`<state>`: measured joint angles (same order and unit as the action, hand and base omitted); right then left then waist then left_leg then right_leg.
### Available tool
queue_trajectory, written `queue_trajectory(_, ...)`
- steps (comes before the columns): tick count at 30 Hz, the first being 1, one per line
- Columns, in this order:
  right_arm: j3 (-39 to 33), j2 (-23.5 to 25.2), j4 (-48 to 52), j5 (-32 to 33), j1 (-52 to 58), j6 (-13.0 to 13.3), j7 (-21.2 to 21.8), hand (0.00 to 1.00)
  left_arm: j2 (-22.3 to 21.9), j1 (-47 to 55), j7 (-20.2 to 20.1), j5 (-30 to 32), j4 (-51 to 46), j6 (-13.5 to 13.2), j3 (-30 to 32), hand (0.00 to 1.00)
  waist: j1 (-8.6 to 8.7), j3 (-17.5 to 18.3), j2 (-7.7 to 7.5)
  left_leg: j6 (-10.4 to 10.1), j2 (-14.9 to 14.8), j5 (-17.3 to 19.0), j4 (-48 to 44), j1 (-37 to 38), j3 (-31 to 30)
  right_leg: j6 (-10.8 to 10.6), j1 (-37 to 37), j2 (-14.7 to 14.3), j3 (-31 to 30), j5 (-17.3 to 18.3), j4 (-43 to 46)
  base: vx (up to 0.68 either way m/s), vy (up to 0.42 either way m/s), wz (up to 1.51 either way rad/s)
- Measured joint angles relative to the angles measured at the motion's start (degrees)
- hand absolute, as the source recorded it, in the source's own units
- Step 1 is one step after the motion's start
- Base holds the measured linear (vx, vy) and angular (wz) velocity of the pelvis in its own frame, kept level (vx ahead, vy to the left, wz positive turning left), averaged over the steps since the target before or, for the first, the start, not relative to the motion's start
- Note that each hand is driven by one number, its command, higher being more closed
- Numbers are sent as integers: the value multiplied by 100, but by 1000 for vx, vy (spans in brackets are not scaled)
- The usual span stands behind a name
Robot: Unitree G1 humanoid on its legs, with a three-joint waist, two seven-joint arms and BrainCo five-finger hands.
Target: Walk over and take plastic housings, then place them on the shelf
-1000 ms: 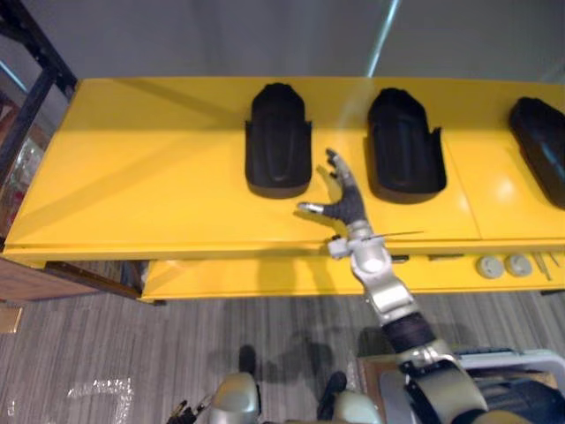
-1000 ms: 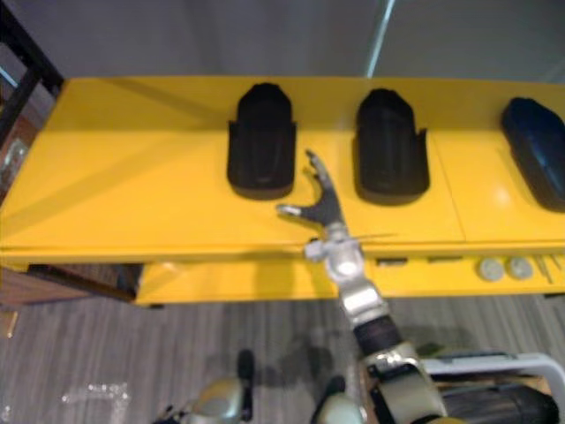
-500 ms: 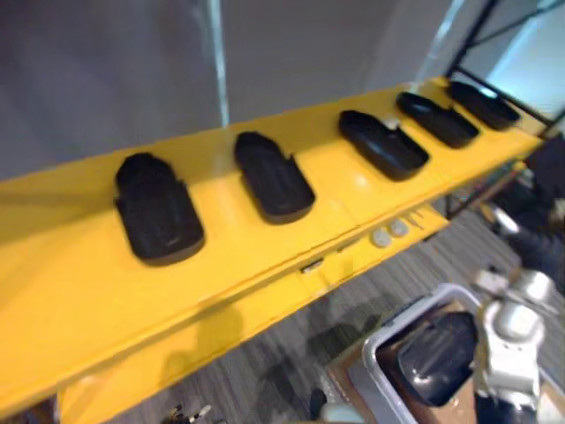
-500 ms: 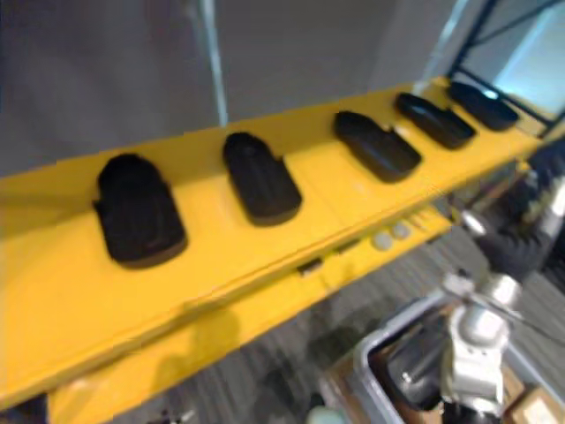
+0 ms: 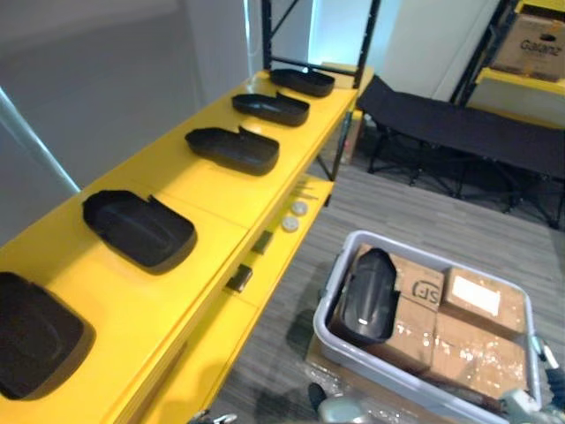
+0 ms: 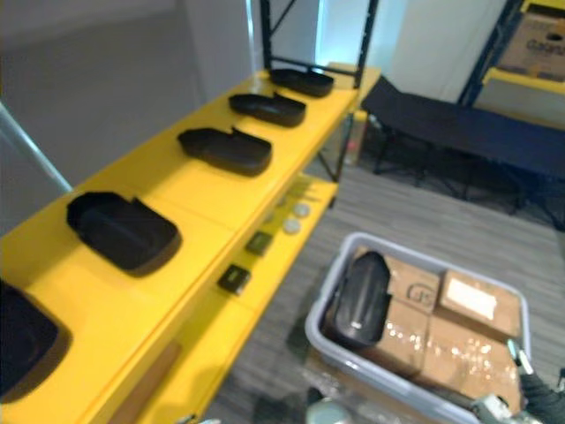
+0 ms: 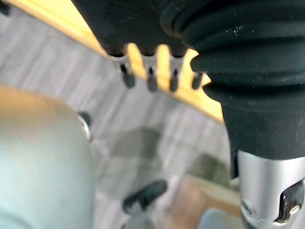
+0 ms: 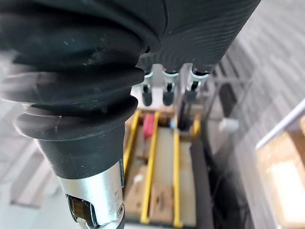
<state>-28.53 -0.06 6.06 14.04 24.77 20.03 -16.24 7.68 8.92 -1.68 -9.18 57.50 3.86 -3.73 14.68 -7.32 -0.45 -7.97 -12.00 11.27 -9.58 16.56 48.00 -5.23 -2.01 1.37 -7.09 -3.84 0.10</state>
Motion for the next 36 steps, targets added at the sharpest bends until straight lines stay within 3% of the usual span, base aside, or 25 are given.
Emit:
queue_trajectory(2, 608, -266, -1, 2, -243, 42, 439, 0, -76, 1, 54, -409, -5, -77, 33, 0, -170, 6, 51, 403, -186, 149, -910, -411, -1206, 115, -30, -95, -320, -55, -20, 50, -88, -74)
queue_trajectory(3, 943, -436, -1, 2, -470, 63, 629, 0, -145, 3, 79, -558, -21, -162, 69, 0, -302, -9, 52, 741, -155, 292, -1449, -804, -2051, 159, -112, -65, -554, -102, -29, 49, 27, -88)
queue_trajectory(4, 1094, -515, -31, 4, -617, 78, 699, 0, -156, 9, 82, -618, -49, -243, 73, 0, -364, -1, 81, 889, -50, 444, -1558, -931, -2499, 132, -159, -69, -673, -133, -39, 16, 80, -83)
queue_trajectory(6, 1562, -731, -296, 106, -1345, 76, 799, 0, -221, 21, 153, -685, -145, -461, 90, 0, -591, -85, 258, 999, 348, 642, -1397, -1263, -3672, 28, -330, -122, -944, -249, -56, -39, 159, -71)
queue_trajectory(8, 1846, -802, -392, 89, -1693, 46, 801, 0, -246, 22, 203, -683, -222, -553, 90, 0, -756, -88, 330, 885, 498, 650, -1249, -1270, -3834, -43, -478, -73, -1029, -288, -58, -63, 158, -24)
queue_trajectory(10, 1952, -840, -396, 88, -1878, -17, 762, 0, -240, 30, 238, -675, -256, -754, 124, 0, -808, -128, 273, 832, 613, 680, -1204, -1396, -3834, -108, -618, 53, -996, -329, -47, -100, 168, 18)
queue_trajectory(13, 2051, -904, -401, 98, -2004, -159, 703, 0, -224, 30, 262, -640, -338, -933, 136, 0, -855, -165, 245, 594, 683, 834, -1201, -1634, -4003, -241, -805, 156, -860, -430, -25, -84, 102, 26)
queue_trajectory(16, 2305, -888, -458, 107, -1886, -390, 387, 0, -184, 17, 256, -542, -523, -929, 128, 0, -887, -301, 102, 589, 703, 1062, -1398, -1657, -4142, -287, -858, 110, -904, -464, 183, -100, 68, -7)
queue_trajectory(19, 2544, -639, -458, 146, -1593, -420, 296, 0, -93, -6, 305, -368, -736, -906, 138, 0, -920, -589, -102, 604, 699, 1443, -1831, -1554, -3990, -298, -909, -24, -1046, -511, 488, -184, 58, -61)
queue_trajectory(21, 2656, -503, -456, 145, -1287, -420, 383, 0, -28, -25, 397, -337, -796, -848, 205, 0, -966, -704, -216, 688, 661, 1503, -2003, -1555, -3715, 505, -913, 10, -798, -411, 364, -299, 55, -86)
queue_trajectory(22, 2718, -504, -456, 148, -1149, -416, 470, 0, -65, -27, 479, -353, -800, -766, 378, 0, -967, -779, -156, 781, 512, 1448, -1970, -1543, -3461, 926, -1083, 108, -183, -19, 628, -307, 39, -103)
queue_trajectory(25, 2800, -413, -457, 146, -1091, -313, 511, 0, 34, -55, 602, -394, -632, -632, 639, 0, -959, -783, -173, 833, 347, 1231, -1803, -1525, -3044, 781, -1388, 340, 735, 411, 2560, -212, 24, -72)
queue_trajectory(26, 2850, -389, -459, 140, -1128, -235, 489, 0, 79, -53, 603, -390, -557, -632, 640, 0, -1003, -773, -190, 840, 346, 1084, -1650, -1528, -2997, 788, -1294, 477, 864, 706, 3233, -107, -7, -25)
queue_trajectory(28, 3018, -376, -473, 138, -1212, -242, 341, 0, 231, -42, 609, -338, -391, -565, 645, 0, -1090, -746, -239, 804, 346, 876, -1467, -1601, -2979, 771, -968, 681, 890, 935, 3697, -14, -64, -15)
queue_trajectory(29, 3068, -366, -498, 137, -1248, -250, 281, 0, 263, -16, 612, -326, -325, -504, 645, 0, -1113, -726, -271, 806, 345, 816, -1444, -1654, -2972, 777, -844, 755, 907, 983, 3653, -12, -144, -23)
queue_trajectory(31, 3165, -340, -653, 126, -1402, -277, 111, 0, 298, 138, 600, -327, -150, -407, 729, 0, -1235, -663, -376, 695, 341, 654, -1369, -1747, -2859, 594, -682, 845, 1159, 1107, 3052, -47, -168, -40)
queue_trajectory(32, 3152, -352, -796, 113, -1495, -313, 60, 0, 142, 228, 589, -381, -146, -416, 876, 0, -1327, -639, -316, 696, 342, 451, -1188, -1737, -2797, 517, -603, 806, 1270, 1064, 2606, -65, -194, -75)
queue_trajectory(33, 3183, -390, -875, 80, -1562, -342, 65, 0, 15, 322, 555, -476, -131, -448, 958, 0, -1424, -558, -164, 628, 253, 339, -997, -1773, -2610, 377, -498, 758, 1437, 1024, 1969, -62, -196, -84)
queue_trajectory(34, 3242, -407, -919, 79, -1647, -383, 86, 0, -8, 380, 534, -558, -134, -495, 975, 0, -1438, -555, -157, 607, 229, 328, -955, -1793, -2503, 347, -452, 778, 1614, 1100, 1782, -105, -218, -89)
queue_trajectory(35, 3345, -422, -1006, 78, -1757, -468, 140, 0, -3, 417, 526, -681, -126, -541, 985, 0, -1436, -594, -202, 599, 199, 330, -1101, -1944, -2332, -8, -497, 854, 1909, 1179, 1486, -107, -199, -61)
queue_trajectory(36, 3352, -474, -1057, 79, -1823, -508, 157, 0, -38, 369, 529, -712, -119, -545, 982, 0, -1408, -665, -93, 558, 81, 330, -1205, -2031, -2330, -125, -516, 759, 1951, 1026, 1393, -145, -250, -56)
